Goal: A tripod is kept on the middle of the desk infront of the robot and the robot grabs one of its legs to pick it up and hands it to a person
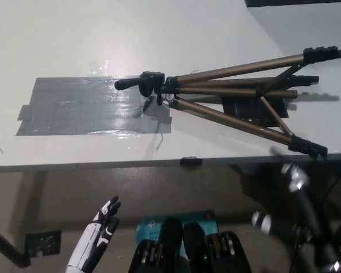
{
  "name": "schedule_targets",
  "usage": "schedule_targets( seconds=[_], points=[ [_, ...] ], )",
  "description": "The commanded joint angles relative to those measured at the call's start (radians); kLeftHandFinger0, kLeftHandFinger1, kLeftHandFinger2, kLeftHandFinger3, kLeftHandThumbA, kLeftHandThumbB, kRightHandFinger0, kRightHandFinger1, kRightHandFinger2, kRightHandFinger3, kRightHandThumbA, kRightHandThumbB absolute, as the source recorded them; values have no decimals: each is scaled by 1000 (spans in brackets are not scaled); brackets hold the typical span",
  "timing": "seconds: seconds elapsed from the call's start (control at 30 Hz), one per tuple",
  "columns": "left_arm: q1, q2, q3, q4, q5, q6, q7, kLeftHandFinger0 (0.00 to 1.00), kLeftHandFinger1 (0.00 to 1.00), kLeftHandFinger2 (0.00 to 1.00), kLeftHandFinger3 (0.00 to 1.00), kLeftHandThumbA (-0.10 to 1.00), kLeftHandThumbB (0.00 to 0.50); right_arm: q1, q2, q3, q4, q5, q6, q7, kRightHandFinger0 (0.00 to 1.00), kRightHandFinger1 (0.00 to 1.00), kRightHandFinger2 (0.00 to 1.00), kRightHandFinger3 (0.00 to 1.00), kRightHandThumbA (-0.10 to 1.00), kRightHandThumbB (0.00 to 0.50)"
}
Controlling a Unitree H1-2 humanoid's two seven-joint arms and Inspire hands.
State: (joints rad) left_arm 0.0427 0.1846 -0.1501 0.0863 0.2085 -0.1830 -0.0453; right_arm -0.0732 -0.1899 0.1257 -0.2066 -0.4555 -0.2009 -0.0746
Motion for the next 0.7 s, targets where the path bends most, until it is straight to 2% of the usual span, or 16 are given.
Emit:
schedule_targets(
  seconds=[0.0,0.03,0.1,0.17,0.27,0.37,0.43,0.57,0.67],
  points=[
    [-13,10,-5,-13,16,-46,-6,1000,1000,1000,1000,1000,161,-256,-66,-101,-162,-197,95,-7,1000,1000,1000,1000,901,355],
    [-12,9,-3,-12,12,-46,-6,1000,1000,1000,1000,1000,168,-323,-84,-96,-116,-254,129,4,1000,1000,1000,1000,942,374],
    [-13,9,-1,-16,11,-44,-4,1000,1000,1000,1000,1000,170,-396,-99,-86,-70,-304,174,31,1000,1000,1000,1000,954,389],
    [-13,13,0,-26,13,-31,-8,1000,1000,1000,1000,1000,177,-473,-132,-62,10,-330,188,50,1000,1000,1000,1000,966,394],
    [-15,15,0,-20,12,-47,-8,1000,1000,1000,1000,1000,154,-572,-163,-20,141,-361,209,67,1000,1000,1000,1000,947,435],
    [-26,16,2,-19,10,-37,-11,1000,1000,1000,1000,1000,167,-656,-183,28,235,-401,251,114,1000,1000,1000,1000,1000,472],
    [-25,16,-1,-20,14,-38,-11,1000,1000,1000,1000,1000,151,-699,-193,59,287,-419,273,143,1000,1000,1000,1000,1000,481],
    [-23,14,1,-25,15,-21,-11,1000,1000,1000,1000,1000,177,-763,-205,116,403,-413,274,163,1000,1000,1000,1000,1000,494],
    [-19,13,2,-24,4,-24,-15,1000,1000,1000,1000,1000,174,-786,-214,166,477,-430,262,174,1000,1000,1000,1000,1000,500]
  ],
)
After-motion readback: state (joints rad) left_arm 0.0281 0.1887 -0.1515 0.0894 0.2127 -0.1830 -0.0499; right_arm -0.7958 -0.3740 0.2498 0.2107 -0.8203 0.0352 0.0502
